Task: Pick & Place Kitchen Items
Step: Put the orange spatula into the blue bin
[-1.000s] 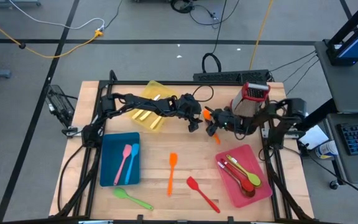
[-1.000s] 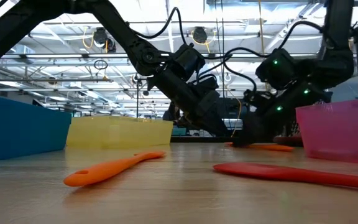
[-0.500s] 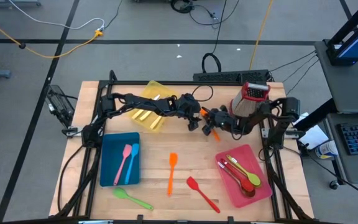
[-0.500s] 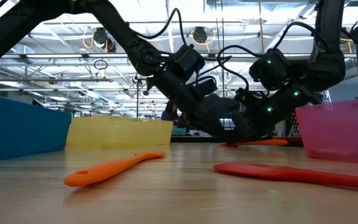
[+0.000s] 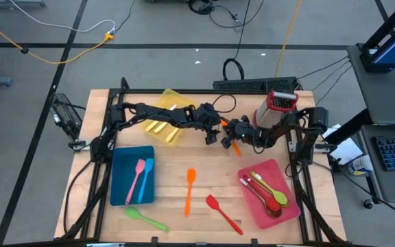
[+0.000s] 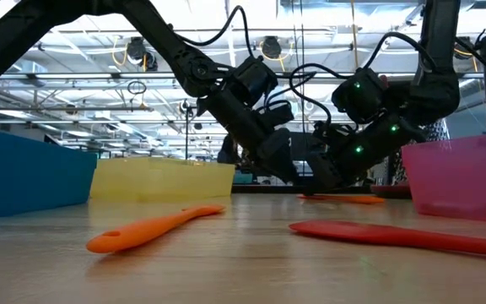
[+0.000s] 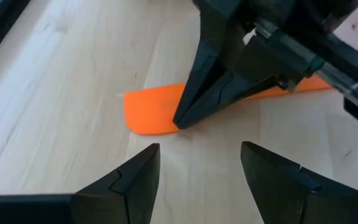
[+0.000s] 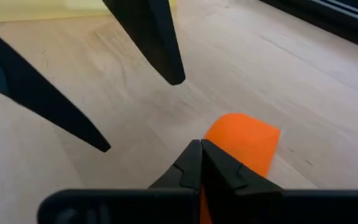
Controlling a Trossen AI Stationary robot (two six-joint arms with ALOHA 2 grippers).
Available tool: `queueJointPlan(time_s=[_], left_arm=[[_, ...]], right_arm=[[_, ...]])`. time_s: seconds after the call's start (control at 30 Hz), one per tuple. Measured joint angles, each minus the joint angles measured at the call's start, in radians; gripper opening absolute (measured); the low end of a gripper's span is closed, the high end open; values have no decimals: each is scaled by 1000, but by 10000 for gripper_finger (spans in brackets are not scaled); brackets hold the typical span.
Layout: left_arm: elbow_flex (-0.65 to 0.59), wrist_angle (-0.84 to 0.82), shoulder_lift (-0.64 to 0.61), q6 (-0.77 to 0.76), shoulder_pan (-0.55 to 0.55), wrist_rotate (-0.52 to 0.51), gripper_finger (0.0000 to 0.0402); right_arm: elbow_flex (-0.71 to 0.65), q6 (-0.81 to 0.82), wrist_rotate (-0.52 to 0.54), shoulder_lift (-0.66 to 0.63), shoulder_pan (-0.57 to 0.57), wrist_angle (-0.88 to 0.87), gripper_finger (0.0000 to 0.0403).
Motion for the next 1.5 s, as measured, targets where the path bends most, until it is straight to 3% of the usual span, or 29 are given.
queueJointPlan(time_s=[0.3,0.6,0.73,0.9,1.17,1.5], left_arm=[[0,0,0,1,-1,-1,230],[0,41,0,21,-7,-1,230],[0,72,0,20,-14,-1,230],[0,64,0,-6,-19,0,230],[0,41,0,-19,-38,0,230],[0,-17,-1,-25,-43,-1,230]], right_arm=[[-3,-75,-10,-116,21,-3,1],[-3,-16,-17,-212,-3,-126,4],[-3,29,-90,-213,-33,-100,43],[-3,110,-92,-211,-34,-53,125],[23,173,14,-81,-14,3,226],[109,204,44,84,-6,29,205]])
